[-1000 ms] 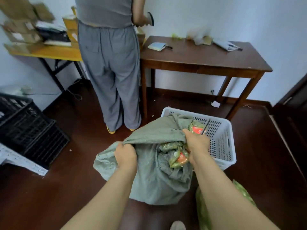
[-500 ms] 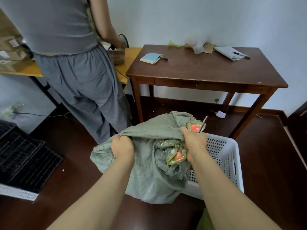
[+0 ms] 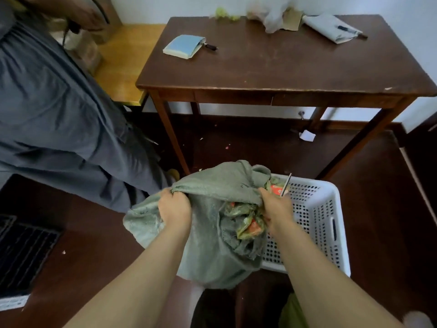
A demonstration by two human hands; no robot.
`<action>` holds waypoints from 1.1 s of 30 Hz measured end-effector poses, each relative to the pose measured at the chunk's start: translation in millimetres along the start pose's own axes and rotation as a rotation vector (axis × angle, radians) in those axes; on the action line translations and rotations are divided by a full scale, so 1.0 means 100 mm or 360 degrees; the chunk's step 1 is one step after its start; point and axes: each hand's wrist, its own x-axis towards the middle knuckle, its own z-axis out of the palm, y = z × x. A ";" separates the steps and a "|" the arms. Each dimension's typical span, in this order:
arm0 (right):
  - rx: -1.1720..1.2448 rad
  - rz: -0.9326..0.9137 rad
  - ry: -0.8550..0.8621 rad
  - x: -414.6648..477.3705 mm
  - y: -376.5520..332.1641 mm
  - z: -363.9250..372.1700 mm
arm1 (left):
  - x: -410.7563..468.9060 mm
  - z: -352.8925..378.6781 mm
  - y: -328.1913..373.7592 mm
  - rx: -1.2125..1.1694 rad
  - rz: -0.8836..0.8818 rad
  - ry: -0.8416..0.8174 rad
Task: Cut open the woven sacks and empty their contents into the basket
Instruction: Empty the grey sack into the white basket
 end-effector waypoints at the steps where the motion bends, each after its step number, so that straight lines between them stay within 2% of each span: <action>1: 0.0023 0.0019 0.0039 0.14 -0.03 0.05 | 0.15 0.12 0.03 0.0066 0.0059 -0.0026; 5: 0.0020 0.0088 0.0156 0.48 -0.09 0.07 | 0.47 0.41 0.04 0.0320 0.0344 -0.0197; 8: -0.0052 0.0156 0.0219 0.77 -0.10 0.06 | 0.65 0.64 0.05 0.0431 0.0313 -0.0444; 11: -0.0176 0.0178 0.0300 1.03 -0.06 -0.02 | 0.76 0.88 0.07 0.0640 0.0281 -0.0555; 16: -0.0516 0.0223 0.0318 1.47 0.13 -0.24 | 0.85 1.28 0.01 0.0854 0.0259 -0.0628; 25: -0.1190 0.0307 0.0178 2.13 0.31 -0.66 | 0.96 1.73 -0.08 0.0905 0.0248 -0.0607; 29: -0.1227 0.0356 0.0195 2.26 0.32 -0.90 | 0.91 1.83 -0.17 0.0968 0.0270 -0.0614; 33: -0.1207 0.0333 0.0400 2.36 0.33 -1.03 | 0.85 1.94 -0.25 0.0970 0.0282 -0.0636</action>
